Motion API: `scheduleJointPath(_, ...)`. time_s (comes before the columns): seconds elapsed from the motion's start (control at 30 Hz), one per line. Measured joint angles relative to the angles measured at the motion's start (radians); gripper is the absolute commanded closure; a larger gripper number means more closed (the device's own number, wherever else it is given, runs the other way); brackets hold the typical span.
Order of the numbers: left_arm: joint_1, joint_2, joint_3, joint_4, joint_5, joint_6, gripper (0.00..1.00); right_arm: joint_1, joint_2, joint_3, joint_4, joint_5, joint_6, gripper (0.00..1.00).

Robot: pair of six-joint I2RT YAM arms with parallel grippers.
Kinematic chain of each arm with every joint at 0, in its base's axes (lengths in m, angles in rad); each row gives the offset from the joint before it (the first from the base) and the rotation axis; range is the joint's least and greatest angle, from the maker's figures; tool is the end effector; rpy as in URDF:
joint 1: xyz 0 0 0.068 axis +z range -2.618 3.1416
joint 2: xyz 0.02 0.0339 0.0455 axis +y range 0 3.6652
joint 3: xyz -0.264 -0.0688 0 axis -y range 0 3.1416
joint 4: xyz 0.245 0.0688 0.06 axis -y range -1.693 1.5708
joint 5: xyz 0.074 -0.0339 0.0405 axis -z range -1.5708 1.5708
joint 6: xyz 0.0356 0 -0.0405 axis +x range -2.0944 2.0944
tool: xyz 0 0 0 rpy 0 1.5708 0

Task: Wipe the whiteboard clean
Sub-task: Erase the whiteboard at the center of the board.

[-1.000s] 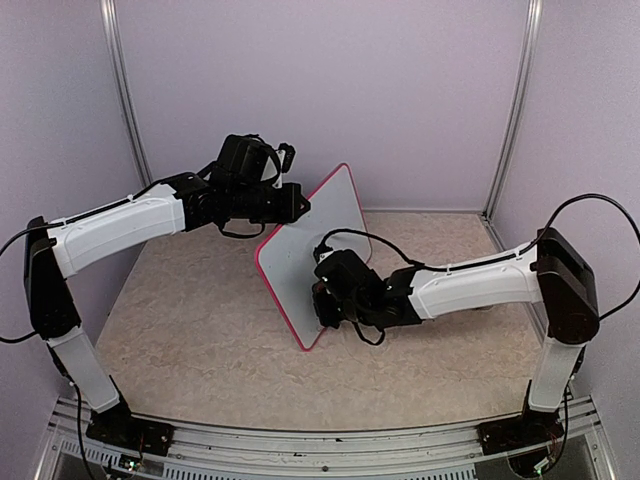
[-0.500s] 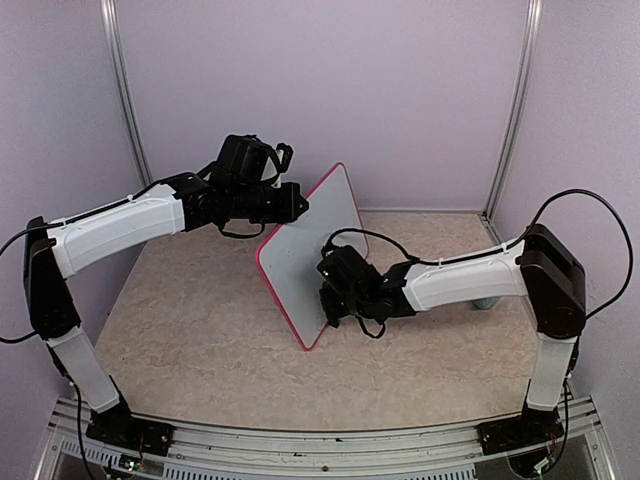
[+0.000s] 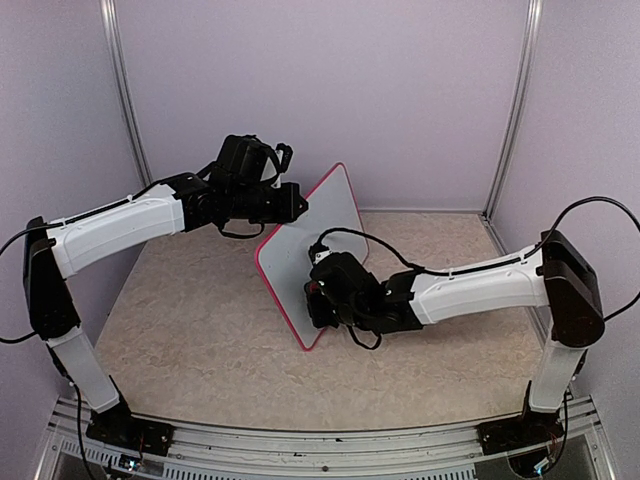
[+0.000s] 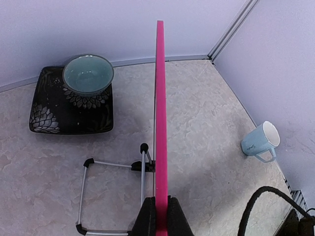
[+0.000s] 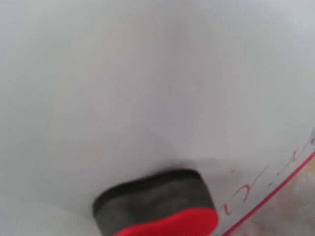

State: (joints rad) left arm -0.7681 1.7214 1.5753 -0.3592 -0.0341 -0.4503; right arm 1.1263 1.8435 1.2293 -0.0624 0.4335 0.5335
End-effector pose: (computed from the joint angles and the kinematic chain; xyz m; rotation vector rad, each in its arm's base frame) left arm 0.2933 -0.2816 0.3452 0.3194 2.1303 -0.6966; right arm 0.1893 0.3626 0.2090 -0.4202 2.1710 0.4512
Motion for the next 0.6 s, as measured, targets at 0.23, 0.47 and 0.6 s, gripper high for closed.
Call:
scheduleJointPath(0.23, 0.002, 0.000, 0.000, 0.000, 0.000, 0.007, 1.00, 0.005, 0.046, 0.011, -0.051, 0.031, 0.144, 0.86)
scheduleJointPath(0.47, 0.002, -0.003, -0.004, 0.006, 0.008, 0.001, 1.00, 0.001, 0.108, 0.006, -0.117, 0.016, 0.237, 0.86)
scheduleJointPath(0.6, 0.002, -0.005, -0.007, 0.011, 0.010, -0.002, 1.00, -0.011, 0.107, 0.006, -0.118, -0.001, 0.244, 0.86)
